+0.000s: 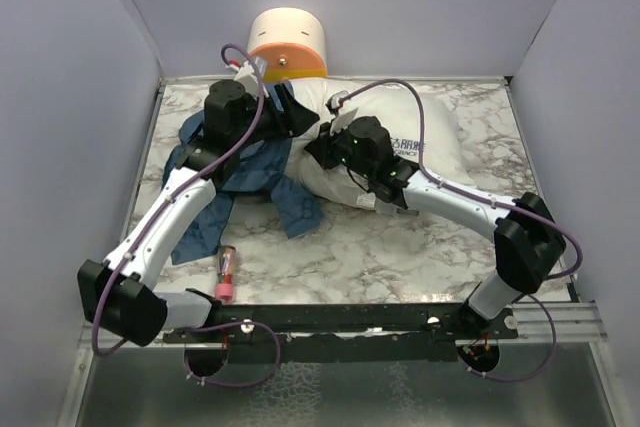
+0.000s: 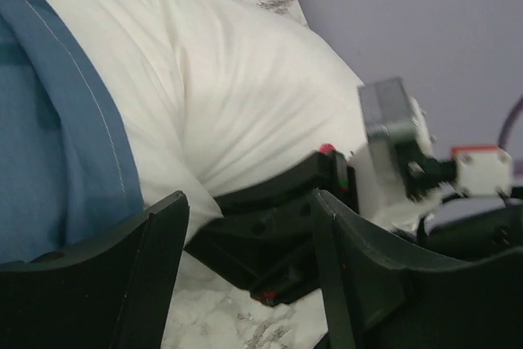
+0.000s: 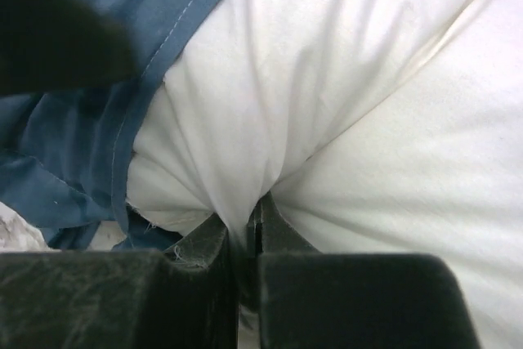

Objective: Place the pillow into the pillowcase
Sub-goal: Stuff the pillow into the pillowcase.

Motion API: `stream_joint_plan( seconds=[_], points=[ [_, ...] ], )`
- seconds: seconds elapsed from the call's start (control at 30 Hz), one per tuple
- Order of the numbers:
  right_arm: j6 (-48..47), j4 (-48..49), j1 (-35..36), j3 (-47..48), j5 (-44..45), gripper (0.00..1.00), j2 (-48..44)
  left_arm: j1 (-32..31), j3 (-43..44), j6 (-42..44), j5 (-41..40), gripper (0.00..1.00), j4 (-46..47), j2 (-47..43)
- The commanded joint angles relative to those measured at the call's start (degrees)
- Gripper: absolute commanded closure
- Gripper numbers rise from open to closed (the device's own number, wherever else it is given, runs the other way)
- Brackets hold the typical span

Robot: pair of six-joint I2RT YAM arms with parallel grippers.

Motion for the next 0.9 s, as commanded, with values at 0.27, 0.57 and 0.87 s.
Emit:
stream_joint_plan(
  seconds=[0.27, 0.57, 0.87],
  points=[
    [6.2, 1.9, -1.2, 12.6, 0.1, 0.99, 8.2, -0.1, -16.7, -6.5, -8.4, 0.35, -14.4, -28.2],
    [6.5, 0.9, -1.4, 14.5, -1.3, 0.99, 9.1, 0.0, -37.8, -2.9, -16.4, 0.23, 0.2, -33.8],
    [7.3, 0.1, -1.5, 14.4, -2.3, 0.99, 9.1, 0.0, -42.4, 4.9, -19.2, 0.19, 20.5, -21.4]
  ],
)
